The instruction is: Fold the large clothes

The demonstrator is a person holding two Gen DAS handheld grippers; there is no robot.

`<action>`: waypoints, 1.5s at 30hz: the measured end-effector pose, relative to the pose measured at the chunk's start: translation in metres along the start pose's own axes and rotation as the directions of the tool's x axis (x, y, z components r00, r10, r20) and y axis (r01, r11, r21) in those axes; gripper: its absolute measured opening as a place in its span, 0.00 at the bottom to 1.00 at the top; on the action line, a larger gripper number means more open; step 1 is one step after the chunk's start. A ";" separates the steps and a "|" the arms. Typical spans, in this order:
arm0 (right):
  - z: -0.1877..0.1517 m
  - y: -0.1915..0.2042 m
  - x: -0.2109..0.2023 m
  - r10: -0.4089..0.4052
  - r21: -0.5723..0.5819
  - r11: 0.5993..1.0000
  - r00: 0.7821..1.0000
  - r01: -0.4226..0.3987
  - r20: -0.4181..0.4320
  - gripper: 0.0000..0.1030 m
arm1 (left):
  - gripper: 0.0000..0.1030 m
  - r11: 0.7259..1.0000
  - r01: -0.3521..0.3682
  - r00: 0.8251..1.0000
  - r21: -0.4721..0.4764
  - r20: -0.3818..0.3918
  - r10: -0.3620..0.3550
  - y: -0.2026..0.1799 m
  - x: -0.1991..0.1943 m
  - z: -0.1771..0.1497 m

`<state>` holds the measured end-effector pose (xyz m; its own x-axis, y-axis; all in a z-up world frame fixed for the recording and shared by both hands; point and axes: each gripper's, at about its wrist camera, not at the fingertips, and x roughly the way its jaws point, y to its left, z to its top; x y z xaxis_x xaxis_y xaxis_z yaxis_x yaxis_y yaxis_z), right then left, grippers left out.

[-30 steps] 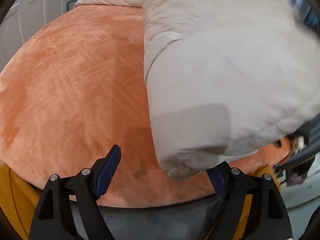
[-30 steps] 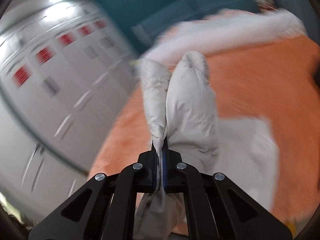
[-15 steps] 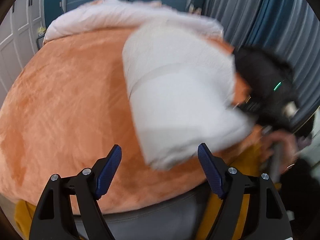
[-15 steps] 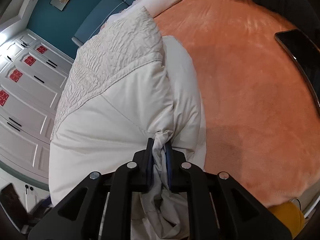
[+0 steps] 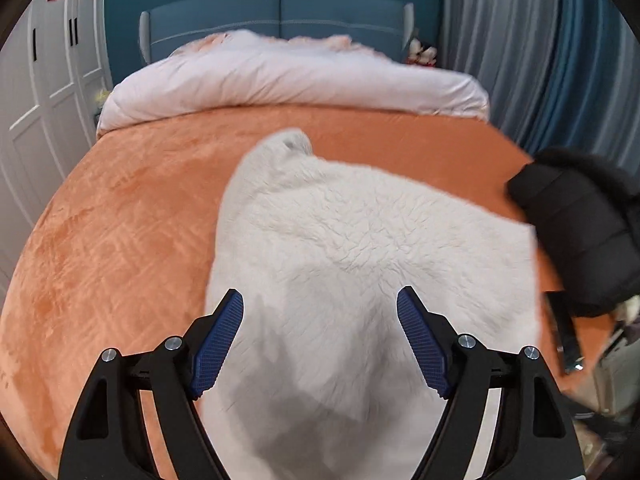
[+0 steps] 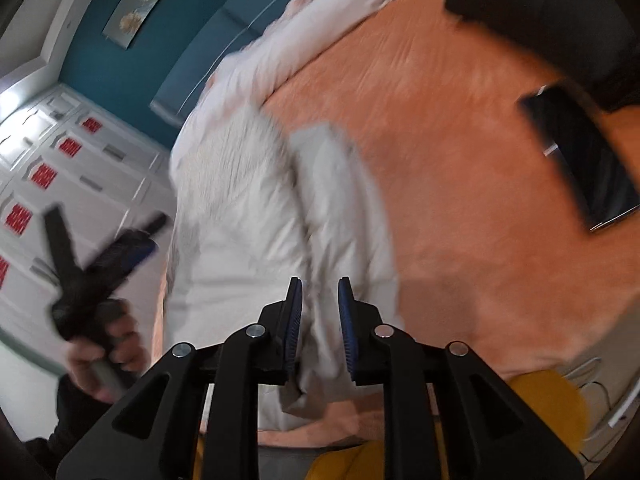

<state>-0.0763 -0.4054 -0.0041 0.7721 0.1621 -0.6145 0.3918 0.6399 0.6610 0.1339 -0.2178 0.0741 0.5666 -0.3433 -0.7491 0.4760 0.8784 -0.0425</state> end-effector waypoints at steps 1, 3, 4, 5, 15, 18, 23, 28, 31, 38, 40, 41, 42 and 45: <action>0.007 0.005 -0.009 -0.024 -0.006 1.000 0.999 0.024 0.036 0.18 | 0.74 1.000 -0.007 1.000 -0.003 -0.009 0.007 -0.003 0.008 0.000; 0.028 0.021 -0.018 -0.035 -0.042 0.998 0.995 0.039 0.093 0.18 | 0.74 1.000 -0.020 1.000 -0.015 -0.005 0.020 -0.010 0.011 -0.001; 0.039 0.032 -0.017 -0.033 -0.064 0.997 0.994 0.040 0.109 0.18 | 0.74 1.000 -0.024 1.000 -0.016 -0.003 0.024 -0.012 0.012 -0.001; 0.049 0.043 -0.013 -0.027 -0.087 0.995 0.992 0.038 0.123 0.18 | 0.74 0.999 -0.031 1.000 -0.018 -0.002 0.031 -0.014 0.012 -0.001; 0.072 0.089 0.130 -0.171 -0.237 0.952 0.979 0.193 0.109 0.16 | 0.79 0.996 -0.082 0.997 -0.030 -0.018 0.082 -0.014 0.038 -0.007; 0.065 0.071 0.144 -0.152 -0.214 0.962 0.985 0.167 0.085 0.16 | 0.82 0.996 -0.087 0.996 -0.029 -0.012 0.086 -0.015 0.045 -0.011; 0.060 0.055 0.156 -0.129 -0.180 0.974 0.990 0.137 0.056 0.16 | 0.85 0.994 -0.113 0.994 -0.012 0.011 0.113 -0.021 0.054 -0.019; 0.053 0.056 0.173 -0.150 -0.203 0.966 0.987 0.160 0.063 0.16 | 0.87 0.992 -0.124 0.992 -0.006 0.024 0.125 -0.020 0.064 -0.025; 0.049 0.055 0.176 -0.153 -0.208 0.964 0.986 0.164 0.068 0.16 | 0.88 0.991 -0.135 0.990 -0.006 0.035 0.135 -0.019 0.069 -0.028; 0.043 0.041 0.184 -0.132 -0.197 0.970 0.989 0.143 0.070 0.15 | 0.89 0.987 -0.162 0.985 0.008 0.065 0.161 -0.025 0.079 -0.034; 0.041 0.041 0.186 -0.133 -0.196 0.970 0.988 0.145 0.072 0.15 | 0.90 0.986 -0.164 0.984 0.006 0.068 0.164 -0.024 0.083 -0.036; 0.040 0.041 0.187 -0.134 -0.194 0.970 0.988 0.146 0.073 0.15 | 0.91 0.986 -0.165 0.984 0.004 0.068 0.164 -0.023 0.084 -0.036; 0.040 0.040 0.189 -0.133 -0.191 0.971 0.988 0.144 0.073 0.15 | 0.91 0.986 -0.167 0.984 0.002 0.067 0.166 -0.022 0.087 -0.037; 0.040 0.038 0.191 -0.127 -0.183 0.973 0.990 0.137 0.067 0.15 | 0.91 0.987 -0.161 0.985 0.001 0.060 0.160 -0.021 0.088 -0.037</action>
<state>0.1058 -0.3800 -0.0789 0.7479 0.0289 -0.6632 0.3956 0.7829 0.4802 0.1494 -0.2544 -0.0153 0.6750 -0.2175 -0.7050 0.3793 0.9219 0.0787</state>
